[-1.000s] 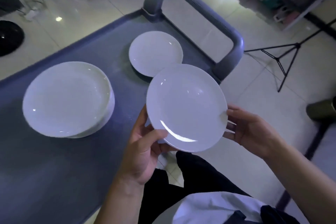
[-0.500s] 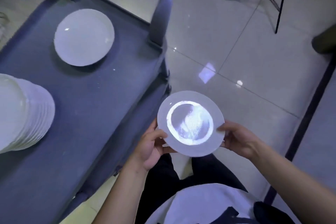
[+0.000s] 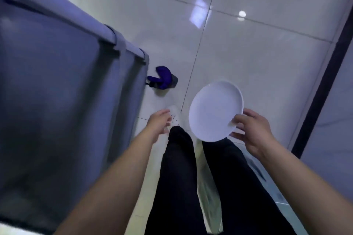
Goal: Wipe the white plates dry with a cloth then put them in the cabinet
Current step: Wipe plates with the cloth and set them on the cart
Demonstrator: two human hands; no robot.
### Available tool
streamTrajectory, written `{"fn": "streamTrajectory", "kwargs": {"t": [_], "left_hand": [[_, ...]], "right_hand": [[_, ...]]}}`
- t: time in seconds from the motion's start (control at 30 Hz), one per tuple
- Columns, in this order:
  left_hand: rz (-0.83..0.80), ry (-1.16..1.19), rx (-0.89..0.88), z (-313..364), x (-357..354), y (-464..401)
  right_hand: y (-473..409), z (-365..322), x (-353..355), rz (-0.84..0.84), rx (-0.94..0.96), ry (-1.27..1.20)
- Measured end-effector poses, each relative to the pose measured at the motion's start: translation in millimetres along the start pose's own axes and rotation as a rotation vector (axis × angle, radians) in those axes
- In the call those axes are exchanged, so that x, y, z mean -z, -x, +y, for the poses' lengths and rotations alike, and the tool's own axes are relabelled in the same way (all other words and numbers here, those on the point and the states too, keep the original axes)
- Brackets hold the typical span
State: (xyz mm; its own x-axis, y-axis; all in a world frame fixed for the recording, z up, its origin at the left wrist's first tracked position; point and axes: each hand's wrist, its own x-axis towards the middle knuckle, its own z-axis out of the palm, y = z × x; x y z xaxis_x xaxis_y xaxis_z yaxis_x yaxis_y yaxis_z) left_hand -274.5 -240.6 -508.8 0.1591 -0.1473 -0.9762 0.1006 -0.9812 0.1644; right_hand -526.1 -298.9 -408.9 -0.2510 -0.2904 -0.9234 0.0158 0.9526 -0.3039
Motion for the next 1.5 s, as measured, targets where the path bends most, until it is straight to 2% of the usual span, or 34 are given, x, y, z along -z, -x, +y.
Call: {"fn": "streamTrajectory", "kwargs": {"t": [0.07,0.17,0.3,0.43,0.5,0.67,0.77,0.9,1.07,1.17,1.3,1.5], "left_hand": [[0.033,-0.133,-0.024,6.8,-2.1,-57.6],[0.138,-0.146,-0.057,12.4,-8.7,-159.5],[0.162,-0.185,-0.078,11.6,-24.3,-263.0],[0.242,-0.051,-0.063,13.9,-35.7,-355.1],[0.321,0.006,-0.036,18.8,-43.1,-392.1],[0.457,-0.086,0.017,25.2,-63.3,-455.8],[0.585,-0.007,-0.054,24.7,-64.9,-456.8],[0.599,-0.011,-0.177,15.6,-62.9,-388.2],[0.451,0.201,-0.205,2.4,-52.0,-195.9],[0.423,0.313,-0.228,0.8,-28.9,-61.6],[0.475,0.334,-0.333,4.7,3.4,109.1],[0.598,0.388,-0.611,11.1,51.4,333.0]], "right_hand": [[-37.3,10.7,-17.9,0.090,0.010,-0.031],[-107.9,32.1,-46.7,0.170,0.009,-0.040],[-170.5,52.4,-70.0,0.198,0.009,-0.064],[-212.4,41.7,-84.3,0.188,0.015,-0.110],[-223.6,29.3,-87.0,0.184,0.063,-0.097],[-231.5,18.1,-96.1,0.135,0.141,-0.113],[-232.6,21.7,-100.6,0.091,0.133,-0.144],[-220.9,29.0,-106.9,-0.009,0.114,-0.148],[-148.2,27.6,-84.8,-0.041,0.000,-0.155],[-55.5,-5.0,-51.2,-0.104,0.003,-0.131],[76.5,-68.8,-1.7,-0.241,0.134,-0.028],[236.7,-148.3,33.4,-0.539,0.284,0.010]]}}
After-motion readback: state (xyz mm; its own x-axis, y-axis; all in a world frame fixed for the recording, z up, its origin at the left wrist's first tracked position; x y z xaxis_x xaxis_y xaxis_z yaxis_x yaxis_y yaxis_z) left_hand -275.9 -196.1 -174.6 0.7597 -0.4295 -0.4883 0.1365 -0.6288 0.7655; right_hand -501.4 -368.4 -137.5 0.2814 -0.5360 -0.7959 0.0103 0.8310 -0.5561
